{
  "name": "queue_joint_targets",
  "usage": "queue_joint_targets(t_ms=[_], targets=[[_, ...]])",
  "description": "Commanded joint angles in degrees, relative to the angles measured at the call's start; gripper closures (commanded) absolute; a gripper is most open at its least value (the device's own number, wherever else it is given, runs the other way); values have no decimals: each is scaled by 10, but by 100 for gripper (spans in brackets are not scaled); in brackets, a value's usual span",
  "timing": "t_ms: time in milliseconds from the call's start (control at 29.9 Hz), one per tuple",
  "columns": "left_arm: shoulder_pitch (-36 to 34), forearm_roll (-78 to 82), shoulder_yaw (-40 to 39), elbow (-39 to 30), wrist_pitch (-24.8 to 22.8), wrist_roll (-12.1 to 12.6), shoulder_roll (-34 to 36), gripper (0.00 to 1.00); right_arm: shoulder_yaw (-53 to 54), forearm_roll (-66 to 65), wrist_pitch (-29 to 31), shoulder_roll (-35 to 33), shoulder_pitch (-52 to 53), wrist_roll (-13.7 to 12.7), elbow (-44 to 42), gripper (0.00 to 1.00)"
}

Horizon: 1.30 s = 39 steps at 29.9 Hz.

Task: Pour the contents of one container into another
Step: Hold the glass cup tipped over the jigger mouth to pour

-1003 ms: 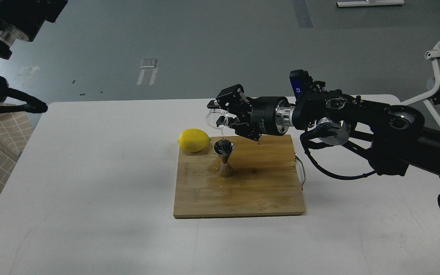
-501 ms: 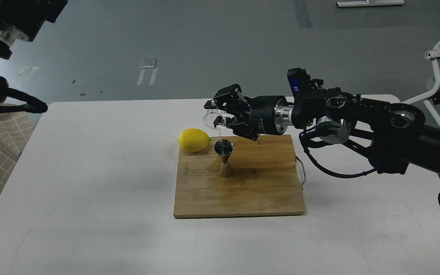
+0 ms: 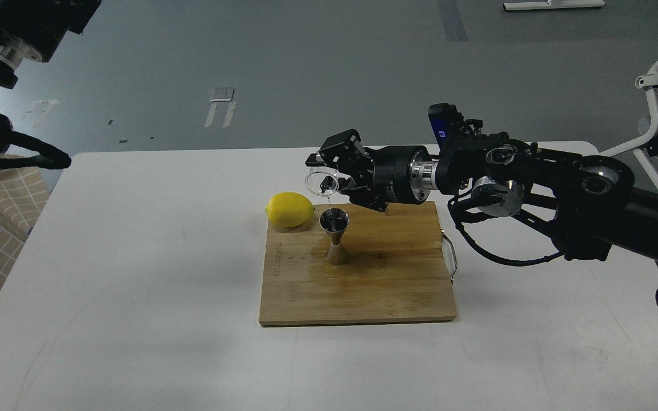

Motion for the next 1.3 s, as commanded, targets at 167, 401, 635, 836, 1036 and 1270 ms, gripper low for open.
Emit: queue_joint_targets(t_ms=[167,401,635,836,1036,1270], targets=[[0,0,-1,0,0,0,0,3,0,-1,3,-1,0,0,0,58],[0,0,-1,0,0,0,0,3,0,-1,4,-1,0,0,0,58],[0,0,-1,0,0,0,1,3,0,-1,7,-1,1,0,0,58],[0,0,-1,0,0,0,1,3,-1,-3,8,-1,3,0,-1,58],[0,0,-1,0,0,0,1,3,-1,-12,8,-1,5,0,0,58],[0,-1,-1,0,0,0,1,3,-4,-23,11,-1,5,0,0,58]])
